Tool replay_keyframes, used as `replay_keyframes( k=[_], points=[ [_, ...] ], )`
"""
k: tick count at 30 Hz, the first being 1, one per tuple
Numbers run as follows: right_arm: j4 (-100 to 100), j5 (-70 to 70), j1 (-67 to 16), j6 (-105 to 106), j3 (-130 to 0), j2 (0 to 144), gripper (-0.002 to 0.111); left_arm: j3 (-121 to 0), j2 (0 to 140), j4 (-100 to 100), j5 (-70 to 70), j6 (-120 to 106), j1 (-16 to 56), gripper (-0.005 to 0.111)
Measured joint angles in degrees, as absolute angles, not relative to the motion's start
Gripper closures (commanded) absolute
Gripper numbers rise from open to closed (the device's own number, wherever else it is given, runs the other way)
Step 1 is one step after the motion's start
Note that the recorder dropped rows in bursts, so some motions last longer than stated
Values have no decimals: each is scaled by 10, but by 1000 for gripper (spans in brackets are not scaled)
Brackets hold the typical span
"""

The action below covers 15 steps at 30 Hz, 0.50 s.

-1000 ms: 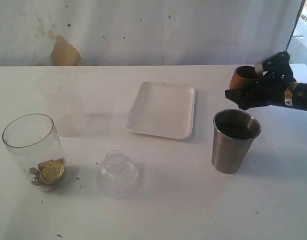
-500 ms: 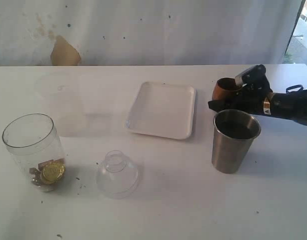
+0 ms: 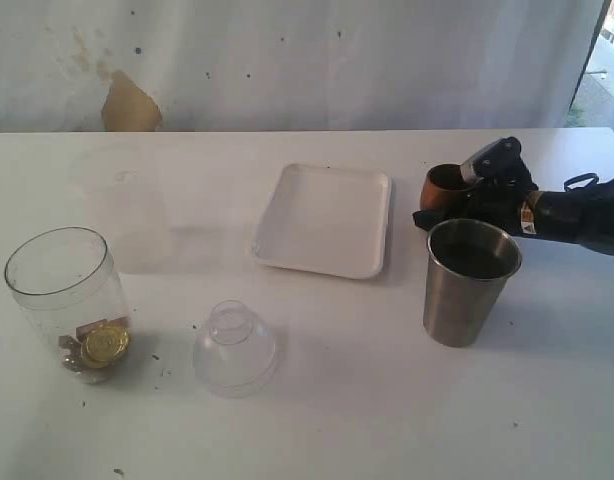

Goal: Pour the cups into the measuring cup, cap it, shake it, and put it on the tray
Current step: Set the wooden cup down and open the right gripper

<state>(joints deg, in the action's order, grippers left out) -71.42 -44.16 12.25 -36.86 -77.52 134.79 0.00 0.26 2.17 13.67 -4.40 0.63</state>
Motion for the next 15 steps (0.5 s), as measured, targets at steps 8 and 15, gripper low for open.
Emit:
replay_keyframes(
  k=[8, 15],
  points=[
    [-715, -439, 120, -368, -775, 1348, 25, 0, 3, 22, 137, -44, 6, 107],
    [-715, -425, 119, -366, -778, 1348, 12, 0, 3, 22, 137, -44, 6, 107]
  ],
)
